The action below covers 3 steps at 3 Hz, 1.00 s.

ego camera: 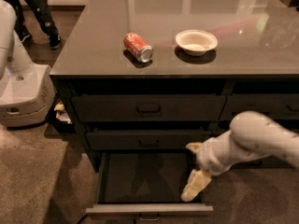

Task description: Close bottom drawer

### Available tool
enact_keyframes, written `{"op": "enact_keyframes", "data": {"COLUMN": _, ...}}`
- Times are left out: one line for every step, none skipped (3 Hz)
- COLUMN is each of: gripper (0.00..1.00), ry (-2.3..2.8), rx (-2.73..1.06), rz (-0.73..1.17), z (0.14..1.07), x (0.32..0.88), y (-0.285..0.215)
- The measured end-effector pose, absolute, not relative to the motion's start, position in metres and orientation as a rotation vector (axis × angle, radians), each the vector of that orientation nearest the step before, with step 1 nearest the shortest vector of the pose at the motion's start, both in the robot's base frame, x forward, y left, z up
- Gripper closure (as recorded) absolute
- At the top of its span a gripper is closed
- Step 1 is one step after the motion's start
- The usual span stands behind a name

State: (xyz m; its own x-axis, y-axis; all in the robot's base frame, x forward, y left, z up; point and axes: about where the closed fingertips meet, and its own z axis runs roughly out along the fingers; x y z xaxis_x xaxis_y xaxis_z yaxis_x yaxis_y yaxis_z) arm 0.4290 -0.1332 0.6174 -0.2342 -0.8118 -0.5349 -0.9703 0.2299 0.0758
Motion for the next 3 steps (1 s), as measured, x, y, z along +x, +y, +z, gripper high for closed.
{"op": "enact_keyframes", "data": {"gripper": 0.0, "ry": 2.029, "rx": -1.6, "rz": 0.715, "z": 0.541, "x": 0.428, "y": -0.075}}
{"op": "enact_keyframes", "data": {"gripper": 0.0, "ry": 1.947, "rx": -1.553, "rz": 0.789, "z": 0.48, "x": 0.448, "y": -0.023}}
{"op": "enact_keyframes", "data": {"gripper": 0.0, "ry": 1.889, "rx": -1.546, "rz": 0.937, "z": 0.423, "x": 0.444, "y": 0.023}}
